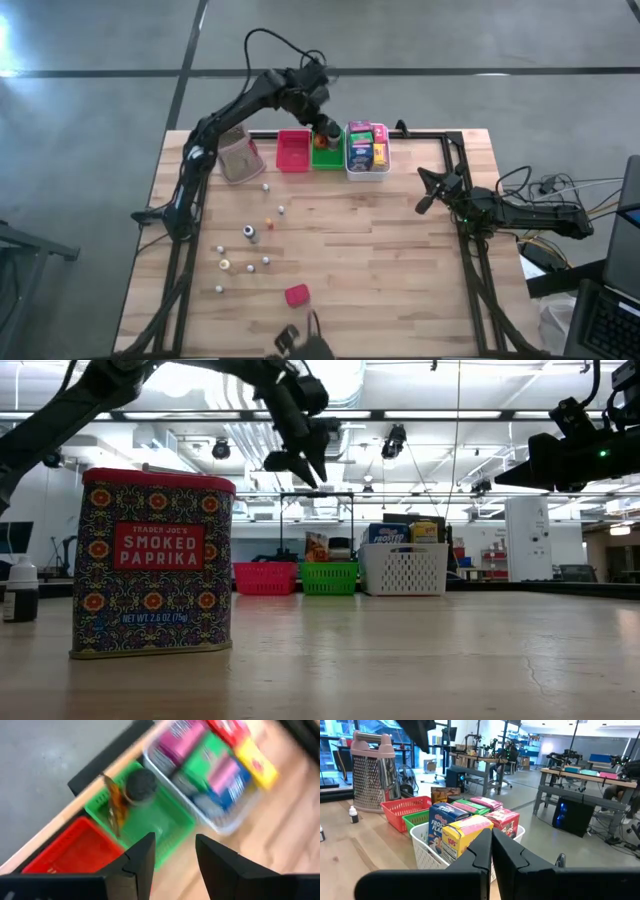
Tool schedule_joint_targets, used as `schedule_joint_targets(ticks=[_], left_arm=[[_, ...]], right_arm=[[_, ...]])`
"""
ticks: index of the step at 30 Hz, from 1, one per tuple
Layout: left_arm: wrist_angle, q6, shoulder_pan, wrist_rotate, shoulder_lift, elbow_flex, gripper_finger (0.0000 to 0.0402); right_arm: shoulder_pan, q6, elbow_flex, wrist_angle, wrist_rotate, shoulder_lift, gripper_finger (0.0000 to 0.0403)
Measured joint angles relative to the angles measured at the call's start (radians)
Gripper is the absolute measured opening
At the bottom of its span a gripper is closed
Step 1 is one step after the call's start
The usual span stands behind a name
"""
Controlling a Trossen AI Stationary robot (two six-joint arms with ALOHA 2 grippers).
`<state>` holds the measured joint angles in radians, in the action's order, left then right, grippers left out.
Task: Pick & Place Kitchen Items
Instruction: Put the red seasoning can into the green bin
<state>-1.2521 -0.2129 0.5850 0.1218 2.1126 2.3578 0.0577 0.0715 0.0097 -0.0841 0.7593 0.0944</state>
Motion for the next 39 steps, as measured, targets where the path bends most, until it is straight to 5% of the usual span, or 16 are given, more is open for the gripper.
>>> schedule_joint_targets(ticks=[7,23,29,39], left_arm=[[-0.1,0.142,-0.156,0.016,-0.105,-0.071,0.0147],[-0.128,0.121,-0.582,-0.07,-0.328,-0.155,0.0147],[-0.176,0.063,-0.741,-0.221,-0.364,-0.156,0.0147],[-0.184,-0.157,-0.912,-0.252,-0.363,-0.207,0.0176]], right_arm=[[0.0,0.0,0.0,0.0,0.0,0.0,0.0008],[0.0,0.0,0.0,0.0,0.0,0.0,0.0008],[0.0,0.0,0.0,0.0,0.0,0.0,0.0008],[0.0,0.0,0.0,0.0,0.0,0.0,0.0008]])
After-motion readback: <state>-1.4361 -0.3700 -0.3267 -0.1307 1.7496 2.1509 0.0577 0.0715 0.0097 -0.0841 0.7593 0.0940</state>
